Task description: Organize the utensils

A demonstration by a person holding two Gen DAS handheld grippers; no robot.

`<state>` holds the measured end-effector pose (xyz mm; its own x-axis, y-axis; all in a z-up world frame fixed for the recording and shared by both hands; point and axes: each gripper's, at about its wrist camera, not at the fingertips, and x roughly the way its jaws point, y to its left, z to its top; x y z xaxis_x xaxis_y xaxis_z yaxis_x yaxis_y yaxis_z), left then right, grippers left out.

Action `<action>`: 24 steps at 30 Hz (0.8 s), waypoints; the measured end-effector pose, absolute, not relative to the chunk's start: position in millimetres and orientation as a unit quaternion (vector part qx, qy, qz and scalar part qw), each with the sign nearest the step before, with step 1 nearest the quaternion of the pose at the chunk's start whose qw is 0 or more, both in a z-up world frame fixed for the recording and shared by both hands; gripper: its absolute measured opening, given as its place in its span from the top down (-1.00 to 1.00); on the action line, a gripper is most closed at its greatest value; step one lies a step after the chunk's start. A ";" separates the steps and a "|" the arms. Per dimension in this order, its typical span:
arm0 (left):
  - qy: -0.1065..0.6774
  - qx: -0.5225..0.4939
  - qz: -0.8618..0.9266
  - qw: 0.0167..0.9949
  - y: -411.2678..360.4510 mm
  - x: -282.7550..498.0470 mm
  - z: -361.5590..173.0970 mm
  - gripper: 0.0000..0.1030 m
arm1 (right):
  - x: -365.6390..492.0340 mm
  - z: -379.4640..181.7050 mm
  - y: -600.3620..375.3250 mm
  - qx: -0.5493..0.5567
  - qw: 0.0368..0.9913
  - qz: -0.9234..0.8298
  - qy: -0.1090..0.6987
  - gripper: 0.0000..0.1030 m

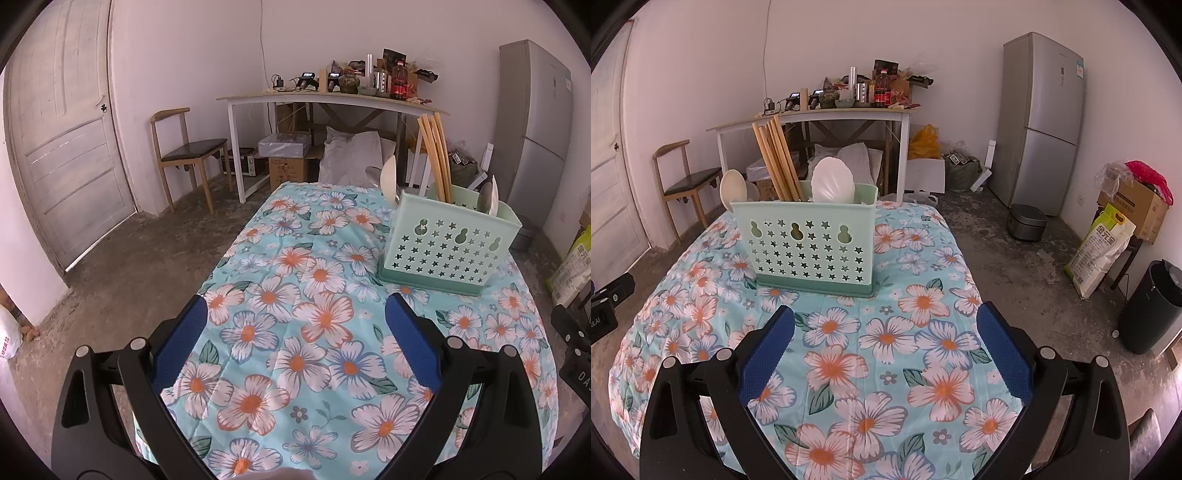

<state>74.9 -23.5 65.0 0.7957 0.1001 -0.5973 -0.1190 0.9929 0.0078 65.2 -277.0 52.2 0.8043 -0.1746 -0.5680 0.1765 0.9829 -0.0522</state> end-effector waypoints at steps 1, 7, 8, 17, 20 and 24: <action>0.315 -0.016 0.057 0.947 -23.5 75.1 64.9 -0.81 | 64.7 52.3 -276.9 0.002 0.950 -0.093 0.298 -0.86; 0.314 -0.014 0.056 0.948 -23.7 74.4 64.0 -0.81 | 65.4 53.2 -278.1 0.003 0.950 -0.095 0.296 -0.86; 0.314 -0.014 0.056 0.948 -23.9 74.4 64.1 -0.81 | 65.5 53.2 -278.0 0.003 0.950 -0.096 0.296 -0.86; 0.314 -0.015 0.056 0.948 -24.2 74.4 63.9 -0.81 | 65.1 52.3 -278.6 0.003 0.950 -0.097 0.296 -0.86; 0.315 -0.015 0.056 0.947 -24.3 74.1 63.9 -0.81 | 65.0 52.4 -278.5 0.004 0.950 -0.097 0.295 -0.86; 0.316 -0.014 0.054 0.947 -24.9 75.0 62.8 -0.81 | 64.7 52.1 -278.8 0.004 0.950 -0.098 0.296 -0.86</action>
